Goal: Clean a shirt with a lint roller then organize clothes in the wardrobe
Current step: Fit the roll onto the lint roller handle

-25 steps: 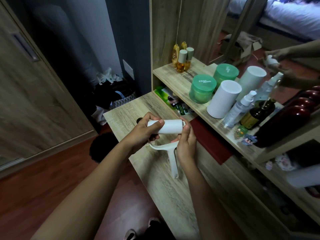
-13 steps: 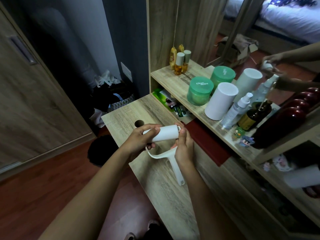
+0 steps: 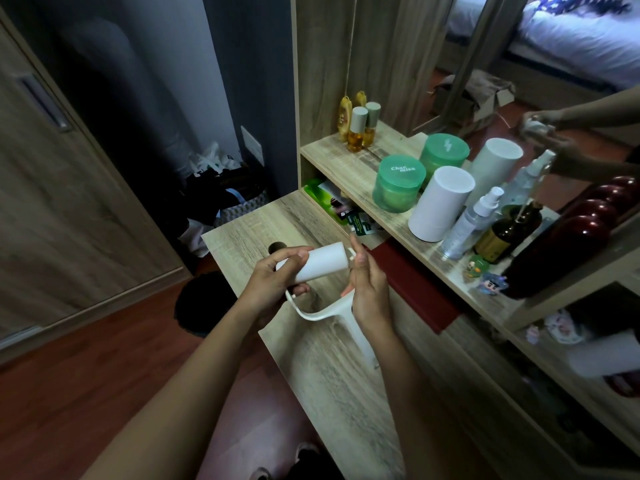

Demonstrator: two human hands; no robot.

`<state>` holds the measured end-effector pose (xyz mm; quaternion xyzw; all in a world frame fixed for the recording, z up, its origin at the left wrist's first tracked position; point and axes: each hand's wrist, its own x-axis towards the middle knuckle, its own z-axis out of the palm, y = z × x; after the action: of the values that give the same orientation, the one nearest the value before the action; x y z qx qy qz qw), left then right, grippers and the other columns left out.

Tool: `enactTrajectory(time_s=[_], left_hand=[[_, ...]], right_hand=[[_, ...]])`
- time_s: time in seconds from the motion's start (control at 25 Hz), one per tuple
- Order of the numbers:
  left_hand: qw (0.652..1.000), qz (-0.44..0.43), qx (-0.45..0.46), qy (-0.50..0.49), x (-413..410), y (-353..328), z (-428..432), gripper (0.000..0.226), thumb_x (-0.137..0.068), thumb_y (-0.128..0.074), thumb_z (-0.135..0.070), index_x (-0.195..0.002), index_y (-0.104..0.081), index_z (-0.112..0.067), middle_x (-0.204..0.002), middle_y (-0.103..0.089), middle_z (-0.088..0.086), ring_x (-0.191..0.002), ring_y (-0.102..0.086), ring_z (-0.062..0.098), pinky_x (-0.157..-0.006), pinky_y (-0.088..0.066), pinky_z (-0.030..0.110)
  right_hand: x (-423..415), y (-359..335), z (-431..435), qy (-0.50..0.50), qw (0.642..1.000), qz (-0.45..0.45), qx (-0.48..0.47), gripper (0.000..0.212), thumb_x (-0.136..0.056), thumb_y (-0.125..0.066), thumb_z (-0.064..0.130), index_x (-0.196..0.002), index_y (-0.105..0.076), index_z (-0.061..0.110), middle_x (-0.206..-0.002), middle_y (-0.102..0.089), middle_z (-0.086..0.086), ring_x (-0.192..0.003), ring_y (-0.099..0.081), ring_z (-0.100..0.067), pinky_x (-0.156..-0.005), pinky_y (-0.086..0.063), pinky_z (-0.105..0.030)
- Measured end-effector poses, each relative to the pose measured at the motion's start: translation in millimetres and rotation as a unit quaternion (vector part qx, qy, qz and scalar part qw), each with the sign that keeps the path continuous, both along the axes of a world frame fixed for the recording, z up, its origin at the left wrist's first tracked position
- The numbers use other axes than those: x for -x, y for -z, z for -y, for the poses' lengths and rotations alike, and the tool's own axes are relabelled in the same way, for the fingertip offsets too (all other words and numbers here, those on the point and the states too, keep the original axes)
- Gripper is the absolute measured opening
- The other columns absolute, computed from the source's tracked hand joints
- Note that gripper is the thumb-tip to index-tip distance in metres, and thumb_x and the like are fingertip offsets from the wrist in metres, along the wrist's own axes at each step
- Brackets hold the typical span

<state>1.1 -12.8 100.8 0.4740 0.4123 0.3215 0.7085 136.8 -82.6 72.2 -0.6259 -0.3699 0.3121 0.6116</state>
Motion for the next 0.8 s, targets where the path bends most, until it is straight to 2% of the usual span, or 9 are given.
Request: enactTrajectory(time_s=[0.08,0.16,0.24,0.32,0.4,0.52,0.64,0.8], left_hand=[[1.000,0.000,-0.006,-0.010,-1,1,-1,0.016,-0.093,-0.056,-0.018,-0.100,-0.068,-0.010,-0.102,-0.054,0.011,-0.065,-0.054,0.015,-0.051,-0.048,0.016],[1.000,-0.014,-0.019,-0.016,-2,2,-3,0.014,-0.092,-0.058,-0.020,-0.098,-0.069,-0.014,-0.104,-0.053,0.012,-0.064,-0.057,0.015,-0.054,-0.051,0.017],[0.999,-0.031,-0.033,-0.030,-3,4,-5,0.013,-0.091,-0.060,-0.022,-0.096,-0.070,-0.017,-0.105,-0.053,0.012,-0.061,-0.059,0.015,-0.058,-0.053,0.018],[0.997,-0.036,-0.045,-0.045,-3,6,-7,0.012,-0.090,-0.061,-0.022,-0.095,-0.070,-0.017,-0.108,-0.054,0.011,-0.066,-0.059,0.015,-0.059,-0.053,0.020],[0.996,-0.041,-0.058,-0.046,-3,8,-6,0.012,-0.090,-0.061,-0.022,-0.095,-0.070,-0.016,-0.112,-0.055,0.010,-0.072,-0.060,0.016,-0.060,-0.054,0.020],[0.996,-0.054,-0.062,-0.032,-8,10,-1,0.019,-0.090,-0.061,-0.024,-0.101,-0.069,-0.010,-0.113,-0.056,0.007,-0.065,-0.061,0.014,-0.062,-0.055,0.023],[0.996,-0.064,-0.057,-0.017,-13,10,3,0.023,-0.090,-0.062,-0.024,-0.105,-0.068,-0.008,-0.105,-0.055,0.005,-0.062,-0.059,0.017,-0.063,-0.057,0.025],[0.995,-0.078,-0.069,-0.002,-18,11,4,0.022,-0.091,-0.060,-0.023,-0.107,-0.067,-0.010,-0.099,-0.056,0.007,-0.053,-0.057,0.016,-0.059,-0.055,0.022]], right_hand=[[-2,1,1,0.003,1.000,-0.001,0.004,0.038,-0.093,-0.035,0.045,-0.126,-0.048,0.030,-0.079,-0.051,0.017,-0.060,-0.049,0.004,-0.060,-0.044,-0.024],[-4,-1,4,0.008,1.000,-0.012,0.020,0.021,-0.097,-0.038,0.034,-0.107,-0.044,0.017,-0.065,-0.049,0.007,-0.048,-0.047,0.001,-0.054,-0.042,-0.027],[-9,1,10,0.015,0.999,-0.016,0.038,0.015,-0.097,-0.039,0.030,-0.092,-0.038,0.016,-0.059,-0.045,0.002,-0.045,-0.046,-0.002,-0.053,-0.042,-0.027],[-19,10,17,0.028,0.997,-0.013,0.066,0.017,-0.097,-0.040,0.030,-0.088,-0.036,0.016,-0.061,-0.045,0.001,-0.049,-0.046,-0.003,-0.055,-0.041,-0.027],[-31,27,24,0.042,0.992,-0.005,0.116,0.021,-0.096,-0.041,0.032,-0.092,-0.036,0.012,-0.066,-0.047,-0.001,-0.056,-0.047,-0.008,-0.058,-0.040,-0.026],[-43,60,35,0.047,0.977,-0.004,0.207,0.022,-0.096,-0.044,0.029,-0.093,-0.037,0.009,-0.073,-0.048,0.000,-0.062,-0.048,-0.011,-0.056,-0.043,-0.018],[-51,89,37,0.066,0.965,-0.002,0.254,0.023,-0.094,-0.048,0.027,-0.078,-0.035,0.016,-0.072,-0.050,-0.006,-0.062,-0.050,-0.017,-0.066,-0.040,-0.029],[-64,101,30,0.057,0.935,0.119,0.329,0.018,-0.096,-0.043,0.028,-0.085,-0.039,0.013,-0.091,-0.057,-0.017,-0.088,-0.059,-0.027,-0.071,-0.039,-0.032]])
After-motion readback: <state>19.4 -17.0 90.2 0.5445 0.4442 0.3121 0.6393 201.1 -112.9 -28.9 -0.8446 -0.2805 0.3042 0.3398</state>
